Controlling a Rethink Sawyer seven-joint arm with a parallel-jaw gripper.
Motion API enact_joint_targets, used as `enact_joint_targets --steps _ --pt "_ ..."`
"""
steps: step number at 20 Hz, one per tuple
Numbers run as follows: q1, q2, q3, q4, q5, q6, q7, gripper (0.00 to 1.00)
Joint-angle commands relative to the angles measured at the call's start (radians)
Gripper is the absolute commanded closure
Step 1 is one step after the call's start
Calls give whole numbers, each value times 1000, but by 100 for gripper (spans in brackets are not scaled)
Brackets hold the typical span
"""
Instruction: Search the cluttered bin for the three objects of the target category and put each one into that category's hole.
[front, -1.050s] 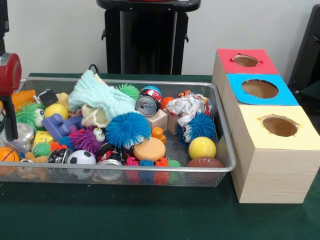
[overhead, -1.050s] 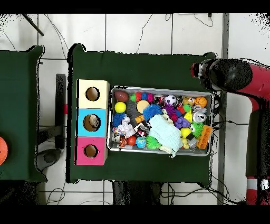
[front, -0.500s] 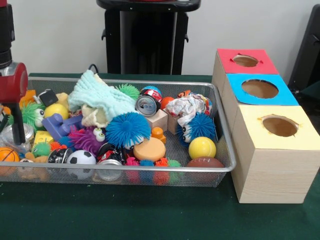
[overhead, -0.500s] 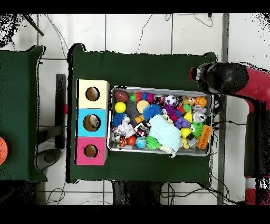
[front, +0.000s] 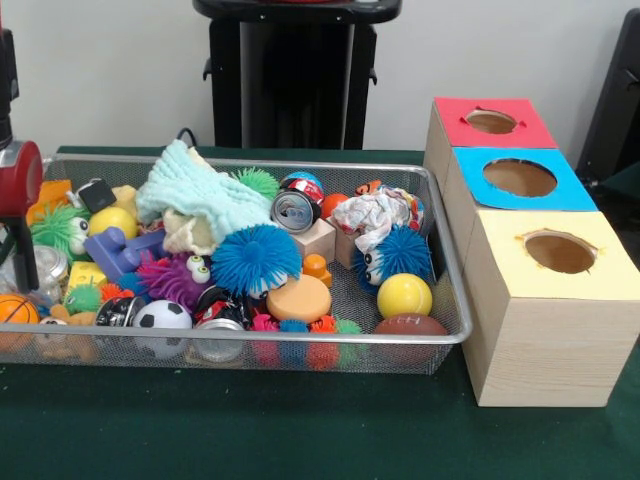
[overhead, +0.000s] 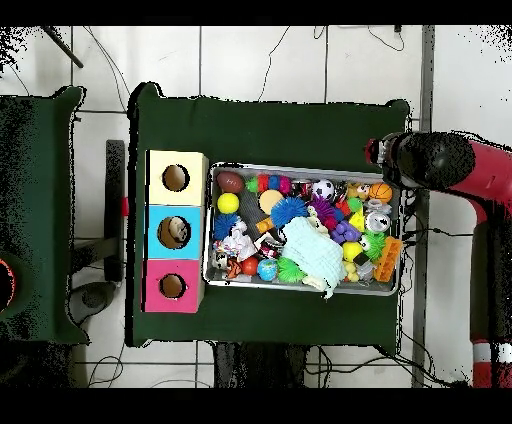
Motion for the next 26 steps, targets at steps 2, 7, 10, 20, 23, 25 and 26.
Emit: enact_joint_targets --steps 2,7,10,20,23,25,26 --pt "-39 15 -21 151 -70 -42 -194 0" --pt "-51 -30 -42 254 -70 -94 -117 0" --pt "-53 -35 -43 271 -71 -103 -110 0" --pt "-50 64 -30 202 -85 -153 -118 0" --pt "-53 92 -25 190 -84 -171 -122 0" --pt "-52 104 -24 187 -85 -184 -119 0" --pt "-52 116 -24 181 -85 -187 -122 0"
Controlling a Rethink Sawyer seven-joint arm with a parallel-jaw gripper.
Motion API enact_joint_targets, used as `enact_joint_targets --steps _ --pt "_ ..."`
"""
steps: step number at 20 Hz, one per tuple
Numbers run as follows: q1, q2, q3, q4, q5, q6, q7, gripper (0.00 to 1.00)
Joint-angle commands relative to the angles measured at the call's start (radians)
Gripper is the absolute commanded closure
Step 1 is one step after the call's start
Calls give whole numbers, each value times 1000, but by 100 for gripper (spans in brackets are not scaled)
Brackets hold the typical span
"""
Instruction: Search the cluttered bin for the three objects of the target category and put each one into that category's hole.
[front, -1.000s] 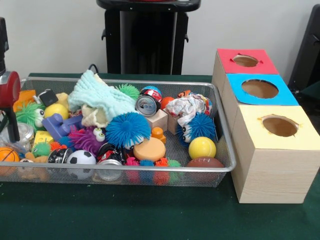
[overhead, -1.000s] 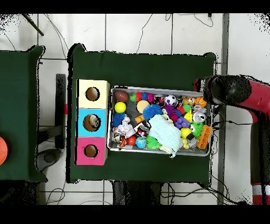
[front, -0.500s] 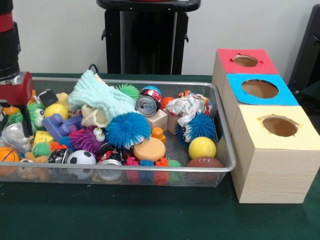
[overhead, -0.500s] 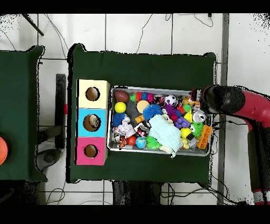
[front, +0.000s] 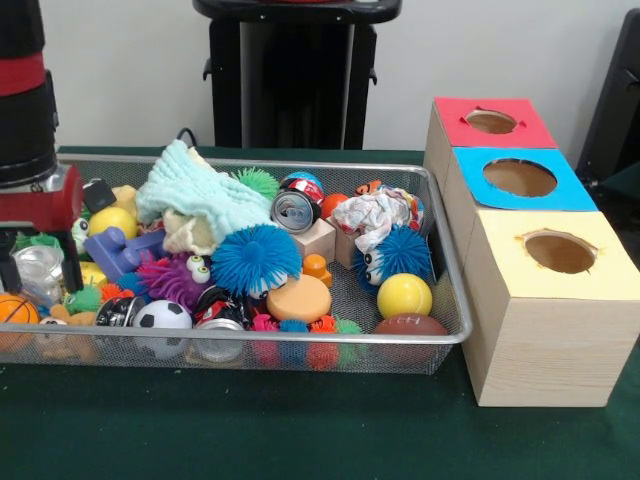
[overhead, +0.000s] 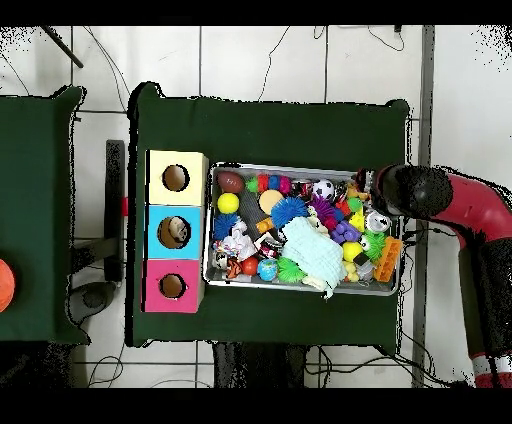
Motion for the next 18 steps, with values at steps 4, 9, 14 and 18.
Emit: enact_joint_targets --steps 4,9,14,18 --pt "-3 101 -1 21 -70 -64 -132 0" --pt "-7 68 -9 50 -70 -41 -146 0" --pt "-18 27 -12 57 -73 -16 -166 0" --pt "-38 -32 -11 63 -65 22 -196 0"
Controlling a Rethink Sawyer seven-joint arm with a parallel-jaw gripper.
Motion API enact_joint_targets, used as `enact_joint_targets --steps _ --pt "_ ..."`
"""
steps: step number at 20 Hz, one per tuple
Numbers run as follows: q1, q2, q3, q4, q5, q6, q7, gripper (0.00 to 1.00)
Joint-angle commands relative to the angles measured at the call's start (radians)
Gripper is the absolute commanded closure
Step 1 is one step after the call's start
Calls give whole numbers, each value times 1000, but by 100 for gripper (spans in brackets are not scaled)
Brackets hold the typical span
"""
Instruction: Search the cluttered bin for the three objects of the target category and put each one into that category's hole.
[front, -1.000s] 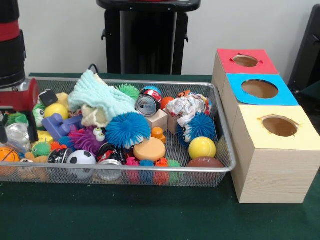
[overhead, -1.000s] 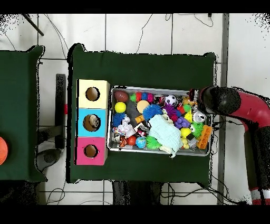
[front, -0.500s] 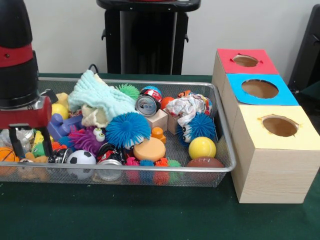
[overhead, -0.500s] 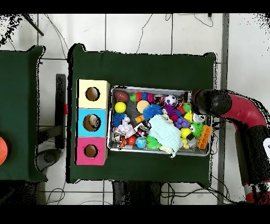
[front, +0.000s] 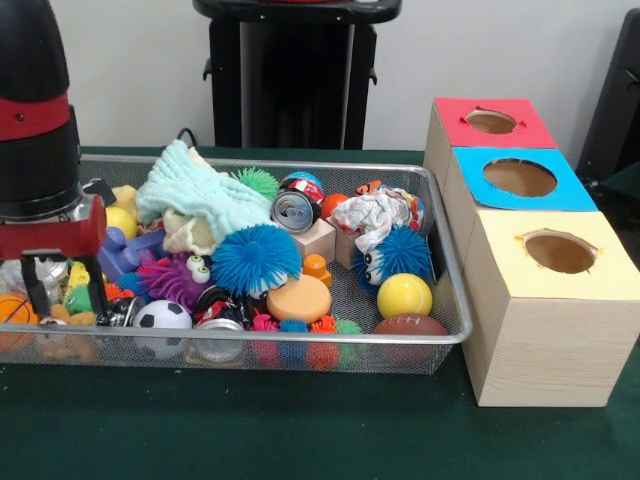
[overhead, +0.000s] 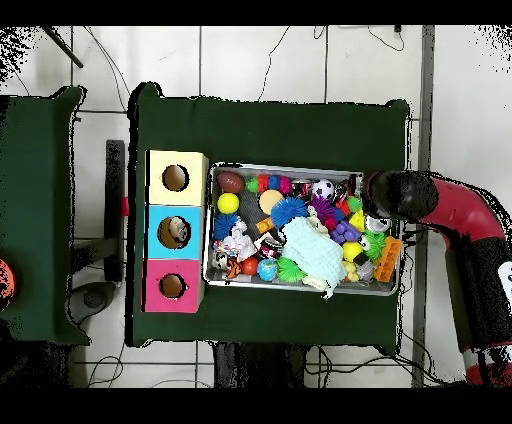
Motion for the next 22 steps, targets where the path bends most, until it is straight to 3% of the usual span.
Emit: enact_joint_targets --steps 1,6,14,22 --pt "-42 -92 -9 56 -49 64 -209 0" --pt "-68 -117 -1 44 -46 103 -256 0" --pt "-103 -71 20 45 -64 101 -300 0" --pt "-133 -59 17 92 -77 50 -263 0"
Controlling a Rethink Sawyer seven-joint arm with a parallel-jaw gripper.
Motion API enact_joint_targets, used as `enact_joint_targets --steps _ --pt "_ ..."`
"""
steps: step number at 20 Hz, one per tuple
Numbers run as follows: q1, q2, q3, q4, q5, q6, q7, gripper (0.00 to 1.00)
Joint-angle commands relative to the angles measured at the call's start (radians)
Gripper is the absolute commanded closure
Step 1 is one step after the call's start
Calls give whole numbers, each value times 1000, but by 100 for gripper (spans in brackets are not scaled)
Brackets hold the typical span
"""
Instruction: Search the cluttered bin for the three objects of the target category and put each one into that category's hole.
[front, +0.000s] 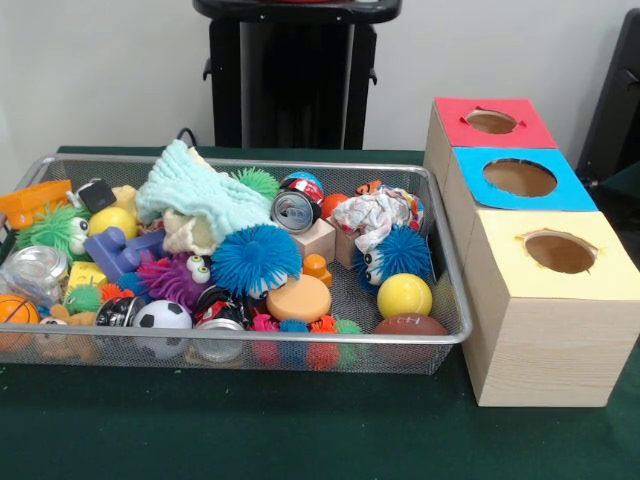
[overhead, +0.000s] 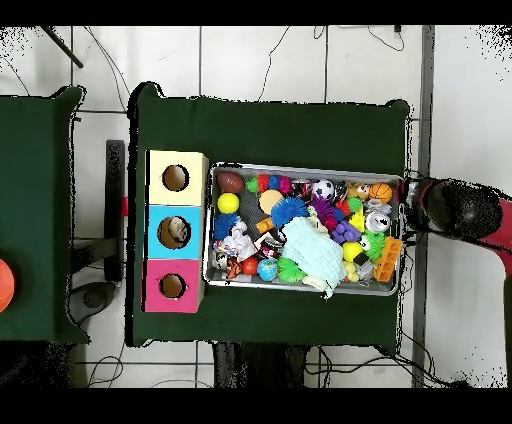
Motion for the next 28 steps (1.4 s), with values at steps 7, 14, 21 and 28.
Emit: enact_joint_targets --steps 7,14,21,28 --pt "-38 37 10 128 -65 -3 -198 0" --pt "-47 57 12 139 -83 -11 -209 0" --pt "-57 81 6 142 -103 -6 -206 0" --pt "-66 101 8 142 -112 2 -211 0"
